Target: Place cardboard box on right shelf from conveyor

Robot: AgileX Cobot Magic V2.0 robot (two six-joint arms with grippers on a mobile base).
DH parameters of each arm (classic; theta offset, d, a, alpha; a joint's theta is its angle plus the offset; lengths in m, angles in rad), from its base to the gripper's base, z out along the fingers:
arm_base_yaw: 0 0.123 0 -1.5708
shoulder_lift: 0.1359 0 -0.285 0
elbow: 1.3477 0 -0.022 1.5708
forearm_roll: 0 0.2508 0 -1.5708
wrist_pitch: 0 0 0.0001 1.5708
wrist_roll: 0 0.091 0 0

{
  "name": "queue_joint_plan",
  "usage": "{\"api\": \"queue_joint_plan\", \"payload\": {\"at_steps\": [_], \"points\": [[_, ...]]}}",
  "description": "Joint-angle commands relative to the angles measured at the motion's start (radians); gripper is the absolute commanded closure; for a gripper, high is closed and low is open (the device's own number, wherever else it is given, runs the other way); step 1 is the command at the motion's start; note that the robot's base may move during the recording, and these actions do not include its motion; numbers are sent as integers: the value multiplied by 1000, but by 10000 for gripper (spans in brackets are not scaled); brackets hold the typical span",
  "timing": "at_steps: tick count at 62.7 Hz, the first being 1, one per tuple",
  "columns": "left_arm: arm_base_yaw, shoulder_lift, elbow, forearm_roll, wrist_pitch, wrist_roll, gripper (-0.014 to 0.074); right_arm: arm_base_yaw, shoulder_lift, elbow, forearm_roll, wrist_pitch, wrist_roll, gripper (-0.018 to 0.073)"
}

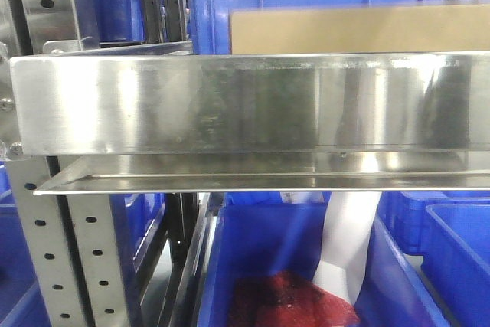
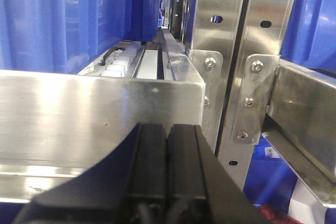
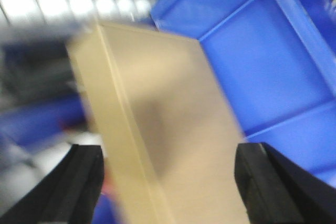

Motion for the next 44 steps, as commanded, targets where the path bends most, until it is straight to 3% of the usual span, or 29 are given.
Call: {"api": "queue_joint_plan", "payload": {"at_steps": [1,18,25,44], "points": [[-4,-11,-4,-7,-91,-5,715,-5,-73,-33,31,-47,175,49],[-4,-11,-4,-7,-91,-5,715,-5,-215,-31,-81,-45,685,537],[-4,-11,-4,-7,-91,-5,715,-5,-257,-21,-160,-49,818,523],[-4,-11,-4,-7,-91,-5,715,-5,-258,-21,-182,-49,825,524]]}}
